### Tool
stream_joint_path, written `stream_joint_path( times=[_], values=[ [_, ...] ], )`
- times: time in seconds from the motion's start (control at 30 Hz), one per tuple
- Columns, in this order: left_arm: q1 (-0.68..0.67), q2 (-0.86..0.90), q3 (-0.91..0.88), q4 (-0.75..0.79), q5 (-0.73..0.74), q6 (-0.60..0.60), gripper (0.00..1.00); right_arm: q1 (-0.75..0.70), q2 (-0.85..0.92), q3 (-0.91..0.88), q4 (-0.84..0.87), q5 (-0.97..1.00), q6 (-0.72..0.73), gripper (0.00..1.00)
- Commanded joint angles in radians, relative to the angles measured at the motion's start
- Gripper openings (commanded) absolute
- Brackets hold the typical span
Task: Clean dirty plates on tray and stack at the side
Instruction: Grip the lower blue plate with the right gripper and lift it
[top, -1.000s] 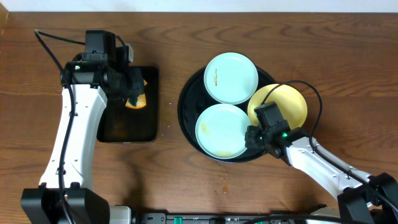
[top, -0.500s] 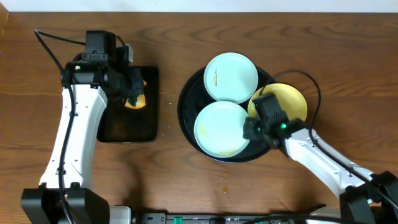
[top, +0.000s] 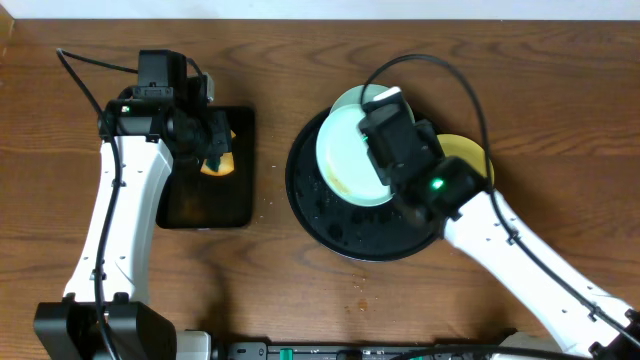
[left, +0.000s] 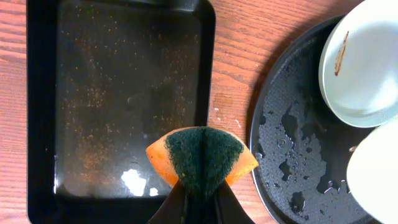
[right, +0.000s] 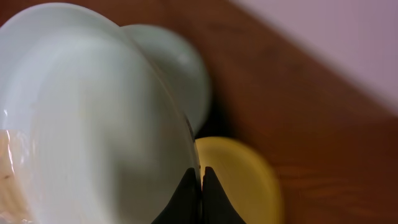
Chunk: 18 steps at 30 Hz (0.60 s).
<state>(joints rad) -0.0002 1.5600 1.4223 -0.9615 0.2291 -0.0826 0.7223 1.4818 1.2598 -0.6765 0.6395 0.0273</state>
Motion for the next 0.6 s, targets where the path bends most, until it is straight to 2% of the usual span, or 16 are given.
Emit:
stream_joint_path(
  times=[0.0,0.17,0.4,0.5,0.57],
  values=[
    [0.005,0.002,-0.007,0.002,-0.007,-0.009,0.07,0.123,-0.009,0.019,0.003,0.420,-0.109,0.01],
    [0.005,0.002,-0.007,0.002,-0.006,-0.009,0.08,0.256,0.015,0.019,0.028,0.675,-0.112,0.01],
    [0.005,0.002,-0.007,0.002,-0.006,-0.009,0.08,0.313,0.053,0.019,0.047,0.710,-0.107,0.01],
    [0.005,0.002,-0.007,0.002,-0.006,-0.009,0.08,0.286,0.057,0.019,0.060,0.551,-0.095,0.01],
    [0.005,0.002,-0.007,0.001,-0.006,-0.009,0.08,0.223,0.056,0.019,0.052,0.289,-0.003,0.01]
  ],
)
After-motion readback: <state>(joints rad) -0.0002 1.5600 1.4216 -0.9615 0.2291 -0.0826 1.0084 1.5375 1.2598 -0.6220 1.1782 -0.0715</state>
